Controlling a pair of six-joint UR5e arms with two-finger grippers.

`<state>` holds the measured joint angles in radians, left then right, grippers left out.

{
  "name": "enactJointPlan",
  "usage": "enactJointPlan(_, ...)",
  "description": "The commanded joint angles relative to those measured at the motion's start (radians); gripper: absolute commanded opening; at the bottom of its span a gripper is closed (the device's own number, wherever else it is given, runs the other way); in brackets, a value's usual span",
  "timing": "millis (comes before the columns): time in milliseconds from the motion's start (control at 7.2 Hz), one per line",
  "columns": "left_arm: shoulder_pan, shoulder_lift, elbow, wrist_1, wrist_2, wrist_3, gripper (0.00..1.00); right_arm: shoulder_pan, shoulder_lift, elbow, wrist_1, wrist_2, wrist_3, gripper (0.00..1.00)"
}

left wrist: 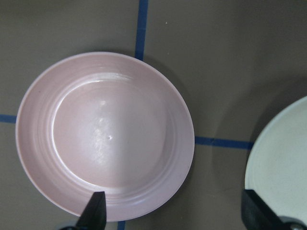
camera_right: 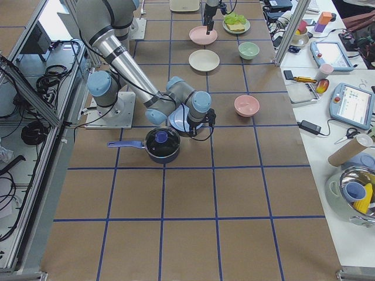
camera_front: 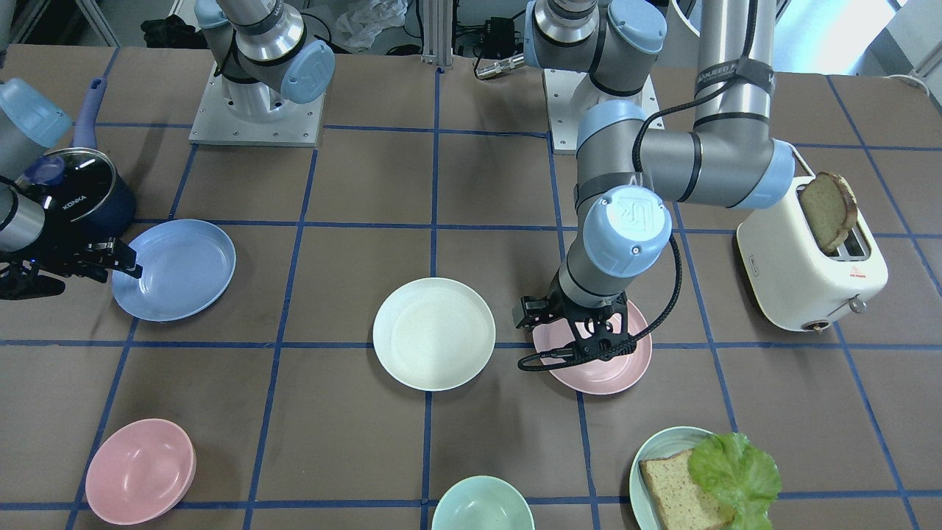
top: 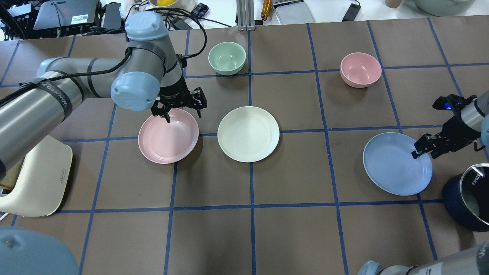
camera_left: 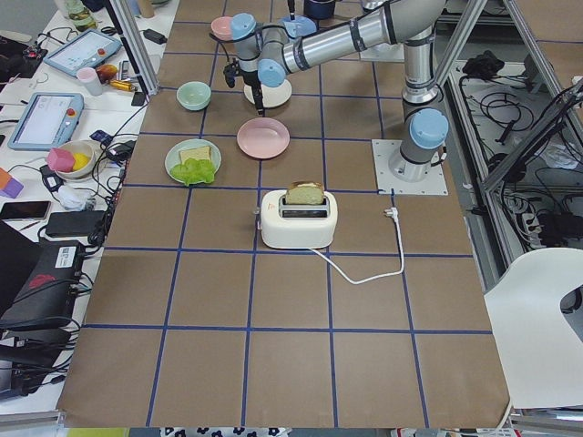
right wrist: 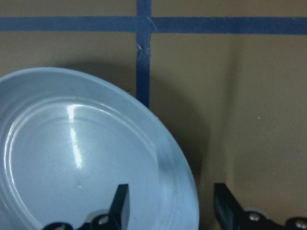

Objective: Stack three plates with pink and blue
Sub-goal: 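Grasp the pink plate rim with the left gripper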

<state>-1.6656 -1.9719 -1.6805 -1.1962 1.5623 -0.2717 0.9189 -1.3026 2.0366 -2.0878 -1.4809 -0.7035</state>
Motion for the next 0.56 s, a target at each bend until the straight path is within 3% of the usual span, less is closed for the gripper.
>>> enactJointPlan(0,-0.026,-0.077,-0.007,0.045,-0.001,-0.114,0.87,0.000,0.000,0.000,-0.003,0.002,0.015,0.67)
enactJointPlan(139,-0.060,-0.090,-0.013,0.100,0.008,-0.121,0.81,0.000,0.002,0.000,-0.003,-0.001,0.013,0.64)
enactJointPlan(278,-0.060,-0.103,-0.016,0.119,0.010,-0.119,0.63,-0.002,0.014,-0.004,-0.003,0.002,0.015,0.62)
enactJointPlan(417,-0.060,-0.125,-0.016,0.121,0.012,-0.075,0.55,-0.002,0.022,-0.006,-0.003,0.001,0.010,0.60)
